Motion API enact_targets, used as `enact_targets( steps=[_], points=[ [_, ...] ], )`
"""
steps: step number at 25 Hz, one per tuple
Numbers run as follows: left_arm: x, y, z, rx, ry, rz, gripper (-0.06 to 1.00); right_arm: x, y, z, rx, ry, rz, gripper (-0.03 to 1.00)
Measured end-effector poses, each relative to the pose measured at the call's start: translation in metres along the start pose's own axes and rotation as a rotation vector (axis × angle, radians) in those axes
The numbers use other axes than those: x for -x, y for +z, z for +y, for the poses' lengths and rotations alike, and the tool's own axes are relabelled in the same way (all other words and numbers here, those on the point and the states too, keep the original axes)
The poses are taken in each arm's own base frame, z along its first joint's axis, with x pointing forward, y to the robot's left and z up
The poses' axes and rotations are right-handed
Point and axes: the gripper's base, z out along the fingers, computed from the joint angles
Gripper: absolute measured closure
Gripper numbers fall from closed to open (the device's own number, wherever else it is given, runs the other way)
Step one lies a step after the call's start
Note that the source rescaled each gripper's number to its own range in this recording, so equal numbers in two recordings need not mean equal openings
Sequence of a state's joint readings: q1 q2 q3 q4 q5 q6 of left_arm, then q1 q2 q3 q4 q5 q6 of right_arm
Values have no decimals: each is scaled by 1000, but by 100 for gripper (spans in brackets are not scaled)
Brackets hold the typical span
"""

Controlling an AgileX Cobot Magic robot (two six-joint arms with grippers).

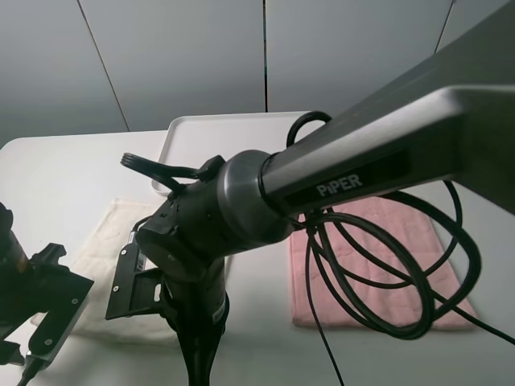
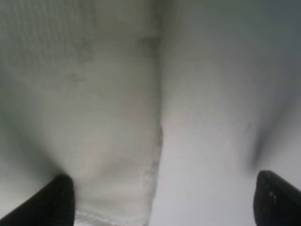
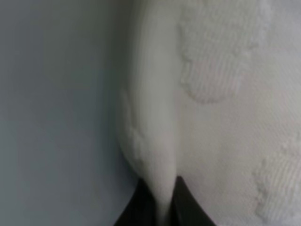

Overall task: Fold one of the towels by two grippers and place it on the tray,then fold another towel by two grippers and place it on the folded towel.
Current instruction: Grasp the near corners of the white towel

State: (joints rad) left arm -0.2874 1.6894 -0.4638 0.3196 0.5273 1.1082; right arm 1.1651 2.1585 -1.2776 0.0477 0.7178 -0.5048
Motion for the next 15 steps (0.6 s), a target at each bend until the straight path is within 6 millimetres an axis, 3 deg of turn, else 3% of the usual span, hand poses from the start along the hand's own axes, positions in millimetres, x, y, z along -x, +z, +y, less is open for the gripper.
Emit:
enact_targets(
  steps=[3, 9, 15],
  points=[
    [1, 0, 3, 35, -11, -6, 3, -1, 0, 1, 6, 11, 6, 96],
    [2, 0, 7, 79, -14, -19, 45, -1, 0, 1, 13, 49, 9, 96],
    [2, 0, 8, 82, -14, -18, 78, -1, 0, 1, 17, 66, 12, 96]
  ],
)
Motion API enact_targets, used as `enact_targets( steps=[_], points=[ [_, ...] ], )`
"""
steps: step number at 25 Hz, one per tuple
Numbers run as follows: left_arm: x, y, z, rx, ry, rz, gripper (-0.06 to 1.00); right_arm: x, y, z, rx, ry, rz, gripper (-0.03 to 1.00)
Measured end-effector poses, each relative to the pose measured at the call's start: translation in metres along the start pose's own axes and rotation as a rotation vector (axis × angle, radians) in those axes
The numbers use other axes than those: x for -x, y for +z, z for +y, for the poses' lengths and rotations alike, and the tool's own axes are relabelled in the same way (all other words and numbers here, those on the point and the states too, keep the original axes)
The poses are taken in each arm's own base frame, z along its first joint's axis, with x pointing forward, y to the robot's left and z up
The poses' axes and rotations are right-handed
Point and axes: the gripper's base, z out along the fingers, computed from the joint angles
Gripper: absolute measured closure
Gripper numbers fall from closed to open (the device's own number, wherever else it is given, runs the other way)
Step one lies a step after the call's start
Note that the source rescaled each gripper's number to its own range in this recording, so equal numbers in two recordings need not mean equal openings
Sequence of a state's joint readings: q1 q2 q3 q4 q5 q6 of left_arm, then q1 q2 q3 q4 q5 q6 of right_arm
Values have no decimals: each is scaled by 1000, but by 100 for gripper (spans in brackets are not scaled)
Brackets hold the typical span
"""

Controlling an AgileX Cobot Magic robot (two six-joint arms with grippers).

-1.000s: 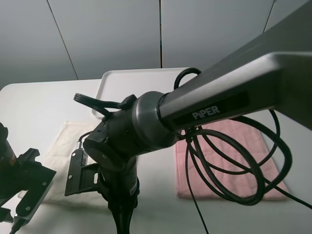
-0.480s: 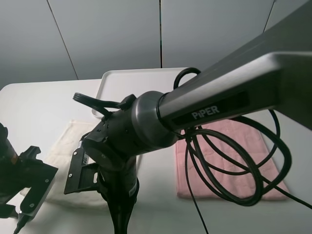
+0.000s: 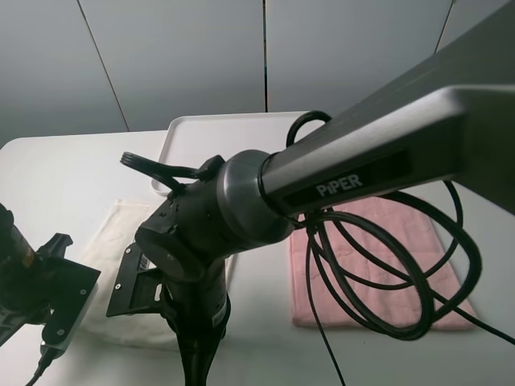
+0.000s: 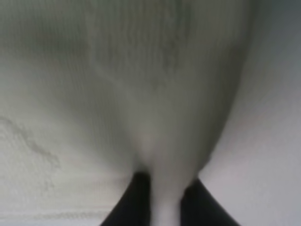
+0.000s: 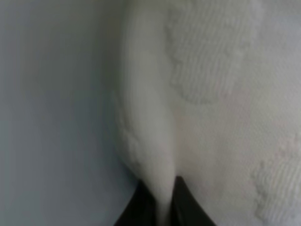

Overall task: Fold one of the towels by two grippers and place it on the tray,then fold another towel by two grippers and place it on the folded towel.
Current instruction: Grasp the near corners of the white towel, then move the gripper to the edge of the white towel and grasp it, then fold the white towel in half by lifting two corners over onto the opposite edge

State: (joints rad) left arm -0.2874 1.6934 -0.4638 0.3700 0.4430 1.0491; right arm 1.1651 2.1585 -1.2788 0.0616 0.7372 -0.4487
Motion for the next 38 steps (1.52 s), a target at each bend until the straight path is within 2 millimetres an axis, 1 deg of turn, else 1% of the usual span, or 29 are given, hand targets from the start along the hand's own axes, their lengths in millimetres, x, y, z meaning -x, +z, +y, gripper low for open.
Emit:
enact_targets(
  steps=[2, 3, 4, 9, 12, 15, 18, 25, 28, 30, 34, 38],
  points=[
    [0, 0, 0, -4, 0, 2, 90, 0, 0, 0, 0, 15, 0, 96],
    [0, 0, 0, -5, 0, 3, 93, 0, 0, 0, 0, 25, 0, 96],
    [0, 0, -1, -6, 0, 3, 94, 0, 0, 0, 0, 32, 0, 96],
    [-1, -2, -1, -1, -32, 4, 94, -1, -1, 1, 5, 46, 11, 96],
    [-2, -9, 1, 33, -75, -2, 94, -2, -8, 0, -7, 58, 14, 96],
    [-3, -19, 2, 77, -144, -14, 94, -4, -24, -1, -42, 87, 5, 96],
    [-5, -28, 2, 122, -216, -30, 94, -6, -45, -4, -80, 109, -9, 96],
    [-8, -53, 3, 240, -391, -93, 94, -15, -73, -16, -125, 235, -45, 96],
    [-7, -63, 6, 318, -499, -160, 94, -18, -79, -21, -167, 287, -43, 96],
    [-6, -67, 8, 350, -551, -195, 94, -20, -80, -24, -196, 323, -37, 96],
    [-5, -68, 10, 368, -592, -224, 94, -22, -81, -29, -247, 368, -31, 96],
    [-2, -71, 16, 420, -639, -292, 94, -24, -82, -33, -305, 407, -29, 96]
  ],
)
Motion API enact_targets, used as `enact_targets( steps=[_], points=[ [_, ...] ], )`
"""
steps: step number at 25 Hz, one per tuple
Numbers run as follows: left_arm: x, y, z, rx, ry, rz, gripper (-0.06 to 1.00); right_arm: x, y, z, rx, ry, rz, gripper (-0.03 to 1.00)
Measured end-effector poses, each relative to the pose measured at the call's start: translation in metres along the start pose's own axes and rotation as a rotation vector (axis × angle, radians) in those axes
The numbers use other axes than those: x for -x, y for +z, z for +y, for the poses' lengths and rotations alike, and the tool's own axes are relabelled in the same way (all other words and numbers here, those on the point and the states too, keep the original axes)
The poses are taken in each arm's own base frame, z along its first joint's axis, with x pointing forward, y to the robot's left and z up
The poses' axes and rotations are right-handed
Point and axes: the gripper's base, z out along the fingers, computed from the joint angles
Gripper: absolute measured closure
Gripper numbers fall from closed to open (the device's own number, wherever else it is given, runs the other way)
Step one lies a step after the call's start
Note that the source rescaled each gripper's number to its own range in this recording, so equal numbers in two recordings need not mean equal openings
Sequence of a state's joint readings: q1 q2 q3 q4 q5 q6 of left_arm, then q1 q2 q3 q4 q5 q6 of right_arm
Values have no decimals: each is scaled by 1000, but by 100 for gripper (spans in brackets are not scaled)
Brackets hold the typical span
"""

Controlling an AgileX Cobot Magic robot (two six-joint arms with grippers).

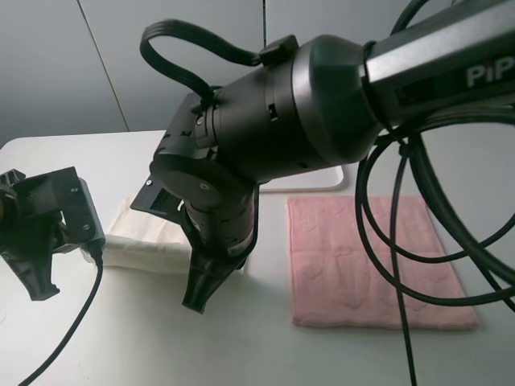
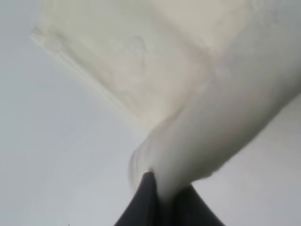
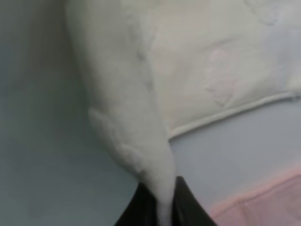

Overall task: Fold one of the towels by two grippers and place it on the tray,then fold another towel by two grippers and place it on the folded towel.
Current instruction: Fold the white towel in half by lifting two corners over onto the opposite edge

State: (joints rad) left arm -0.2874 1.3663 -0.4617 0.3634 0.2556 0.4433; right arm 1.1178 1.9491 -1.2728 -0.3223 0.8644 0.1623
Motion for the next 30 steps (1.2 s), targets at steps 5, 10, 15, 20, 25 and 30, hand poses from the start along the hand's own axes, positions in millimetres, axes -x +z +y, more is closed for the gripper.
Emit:
enact_targets(
  steps=[5, 10, 15, 20, 25, 30],
  points=[
    [9, -1, 4, 47, -17, -99, 94, 1, -1, -9, -88, 71, -22, 96],
    [6, 6, 15, 83, -135, -145, 94, 4, -1, -14, -144, 119, -53, 96],
    [0, 8, 27, 122, -239, -178, 94, 8, 1, -23, -133, 202, -119, 96],
    [2, 13, 28, 126, -244, -205, 94, 6, 8, -55, -126, 328, -149, 96],
    [6, 22, 31, 116, -258, -207, 94, 6, 10, -62, -114, 361, -159, 96],
    [10, 33, 37, 97, -272, -179, 91, 6, 16, -64, -108, 384, -162, 96]
  ],
)
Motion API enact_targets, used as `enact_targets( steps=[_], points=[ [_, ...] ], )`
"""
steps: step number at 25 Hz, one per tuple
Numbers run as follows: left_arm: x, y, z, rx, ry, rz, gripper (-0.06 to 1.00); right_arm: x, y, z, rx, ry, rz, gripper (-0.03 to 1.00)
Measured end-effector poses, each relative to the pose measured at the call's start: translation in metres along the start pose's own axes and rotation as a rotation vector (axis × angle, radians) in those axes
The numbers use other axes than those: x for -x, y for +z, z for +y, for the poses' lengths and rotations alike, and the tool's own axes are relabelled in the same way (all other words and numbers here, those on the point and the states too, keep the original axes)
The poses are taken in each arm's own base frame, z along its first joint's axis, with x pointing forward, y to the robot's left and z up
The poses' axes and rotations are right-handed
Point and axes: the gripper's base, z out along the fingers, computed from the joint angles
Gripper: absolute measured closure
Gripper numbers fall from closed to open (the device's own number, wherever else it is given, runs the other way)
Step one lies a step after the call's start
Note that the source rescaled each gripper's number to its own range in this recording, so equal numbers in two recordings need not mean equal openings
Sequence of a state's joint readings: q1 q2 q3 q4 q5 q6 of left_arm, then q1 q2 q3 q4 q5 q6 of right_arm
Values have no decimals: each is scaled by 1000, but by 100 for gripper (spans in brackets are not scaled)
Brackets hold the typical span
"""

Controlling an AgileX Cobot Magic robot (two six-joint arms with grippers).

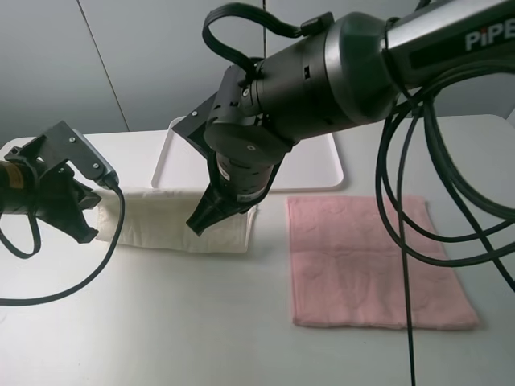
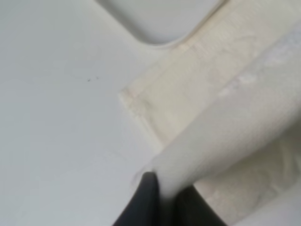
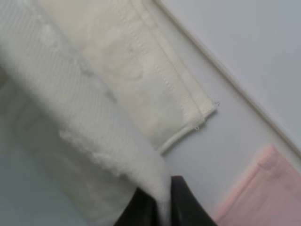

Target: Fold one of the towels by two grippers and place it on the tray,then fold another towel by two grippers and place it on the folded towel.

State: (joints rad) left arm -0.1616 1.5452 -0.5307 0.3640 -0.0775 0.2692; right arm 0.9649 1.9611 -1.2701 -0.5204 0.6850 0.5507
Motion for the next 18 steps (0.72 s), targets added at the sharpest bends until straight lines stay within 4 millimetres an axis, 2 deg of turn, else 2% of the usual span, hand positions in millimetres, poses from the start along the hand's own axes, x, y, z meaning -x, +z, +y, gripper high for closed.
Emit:
enact_targets(
  steps=[6, 9, 11, 13, 15, 16, 18],
  points=[
    [6, 12, 5, -4, -23, 6, 82, -1, 27, -14, -16, 73, 3, 96],
    [9, 13, 7, 1, -26, 1, 61, 0, 33, -29, -37, 123, -9, 92],
    [9, 13, 8, 2, -30, -2, 36, 2, 34, -35, -35, 147, -29, 76],
    [10, 13, 8, 6, -50, -10, 17, 3, 35, -37, -32, 169, -35, 54],
    [10, 13, 8, 10, -77, -18, 9, 3, 35, -37, -26, 194, -36, 22],
    [10, 13, 9, 11, -89, -18, 8, 3, 35, -36, -22, 202, -37, 10],
    [10, 13, 8, 10, -104, -10, 8, 2, 35, -36, -25, 215, -28, -1]
  ],
)
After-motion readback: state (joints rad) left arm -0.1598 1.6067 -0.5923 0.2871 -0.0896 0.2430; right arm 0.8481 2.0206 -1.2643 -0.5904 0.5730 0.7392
